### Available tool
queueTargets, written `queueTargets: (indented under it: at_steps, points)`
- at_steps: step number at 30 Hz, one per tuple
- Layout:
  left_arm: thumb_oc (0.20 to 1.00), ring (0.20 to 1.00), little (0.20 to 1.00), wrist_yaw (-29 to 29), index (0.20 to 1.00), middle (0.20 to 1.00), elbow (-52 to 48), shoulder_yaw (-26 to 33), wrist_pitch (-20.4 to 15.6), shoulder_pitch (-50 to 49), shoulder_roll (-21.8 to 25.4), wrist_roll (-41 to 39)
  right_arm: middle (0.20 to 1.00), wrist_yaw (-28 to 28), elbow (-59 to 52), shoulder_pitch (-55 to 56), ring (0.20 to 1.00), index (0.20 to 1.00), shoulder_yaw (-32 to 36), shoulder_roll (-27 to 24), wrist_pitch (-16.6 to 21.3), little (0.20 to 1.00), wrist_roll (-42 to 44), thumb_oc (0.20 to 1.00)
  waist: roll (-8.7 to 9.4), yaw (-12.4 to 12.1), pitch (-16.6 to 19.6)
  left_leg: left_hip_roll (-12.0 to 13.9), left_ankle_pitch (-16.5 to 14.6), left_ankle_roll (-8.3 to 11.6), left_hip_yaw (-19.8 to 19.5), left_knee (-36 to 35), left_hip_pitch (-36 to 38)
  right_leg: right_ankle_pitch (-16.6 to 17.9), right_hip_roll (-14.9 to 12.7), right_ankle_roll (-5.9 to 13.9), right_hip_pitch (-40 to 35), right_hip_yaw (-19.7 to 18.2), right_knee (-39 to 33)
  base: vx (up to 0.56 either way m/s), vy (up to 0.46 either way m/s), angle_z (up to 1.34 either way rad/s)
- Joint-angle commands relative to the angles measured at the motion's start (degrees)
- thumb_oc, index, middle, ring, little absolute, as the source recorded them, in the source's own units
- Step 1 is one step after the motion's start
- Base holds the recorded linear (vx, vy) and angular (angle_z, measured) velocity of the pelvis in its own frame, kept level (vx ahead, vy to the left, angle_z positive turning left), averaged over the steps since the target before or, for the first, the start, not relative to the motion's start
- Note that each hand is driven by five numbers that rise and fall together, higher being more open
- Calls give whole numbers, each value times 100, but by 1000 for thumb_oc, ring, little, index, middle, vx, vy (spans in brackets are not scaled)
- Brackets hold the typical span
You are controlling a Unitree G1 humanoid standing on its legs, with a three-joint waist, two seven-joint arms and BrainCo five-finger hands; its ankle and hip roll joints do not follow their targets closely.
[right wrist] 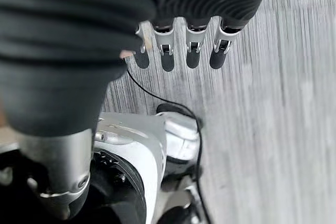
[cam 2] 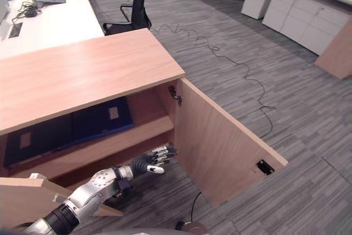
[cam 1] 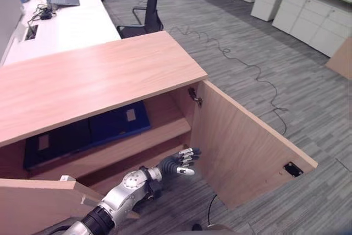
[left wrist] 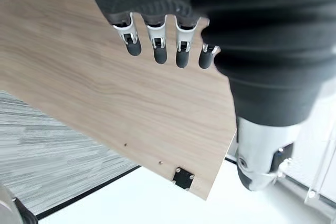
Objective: Put the empty folder in the office cabinet
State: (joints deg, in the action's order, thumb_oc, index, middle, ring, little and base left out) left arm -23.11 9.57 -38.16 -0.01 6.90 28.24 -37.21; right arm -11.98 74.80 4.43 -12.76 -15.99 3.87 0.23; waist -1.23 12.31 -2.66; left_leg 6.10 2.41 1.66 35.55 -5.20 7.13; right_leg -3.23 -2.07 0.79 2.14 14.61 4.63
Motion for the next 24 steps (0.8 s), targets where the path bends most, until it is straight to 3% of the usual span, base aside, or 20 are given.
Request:
queueTargets:
  at_steps: [1,6,9,13,15,24]
  points:
    - [1000,1000,1000,-151,1000,1000,-369,81,-198,-168,-60,-26,1000,519,636,-66,1000,1000,-131,175,-264,1000,91,1000,6,86,215,-75,-346,18,-69,66,-163,416,-481,755,-42,300,-521,-34,97,-26]
    - [1000,1000,1000,-190,1000,1000,-362,125,-248,-174,-23,-3,1000,826,659,-127,1000,1000,295,-189,-229,1000,111,1000,-40,282,227,-162,-446,-73,119,46,-137,599,-582,861,134,142,-527,-26,82,-56]
    - [1000,1000,1000,-268,1000,1000,-367,224,-291,-198,-33,-33,1000,995,581,-245,1000,1000,750,-771,-185,1000,237,1000,-29,348,255,-205,-498,-113,242,44,-119,759,-703,938,211,199,-532,-26,60,-37]
    - [1000,1000,1000,-319,1000,1000,-333,230,-319,-182,-81,-26,1000,1081,640,-314,1000,1000,1173,-1169,-185,1000,460,1000,-26,386,283,-244,-521,-142,251,41,-117,835,-788,984,225,286,-538,-16,37,-13]
    - [1000,1000,1000,-360,1000,1000,-313,244,-325,-173,-131,-48,1000,1176,663,-406,1000,1000,1650,-1689,-170,1000,754,1000,-19,419,282,-295,-542,-171,239,38,-134,931,-916,1045,254,431,-523,-55,73,0]
    - [1000,1000,1000,-383,1000,1000,-153,199,-337,-209,-330,29,1000,1323,218,-638,1000,1000,1988,-2109,-84,1000,979,1000,22,356,133,-476,-555,-241,136,20,-228,1370,-1406,1298,369,875,-421,-43,72,0]
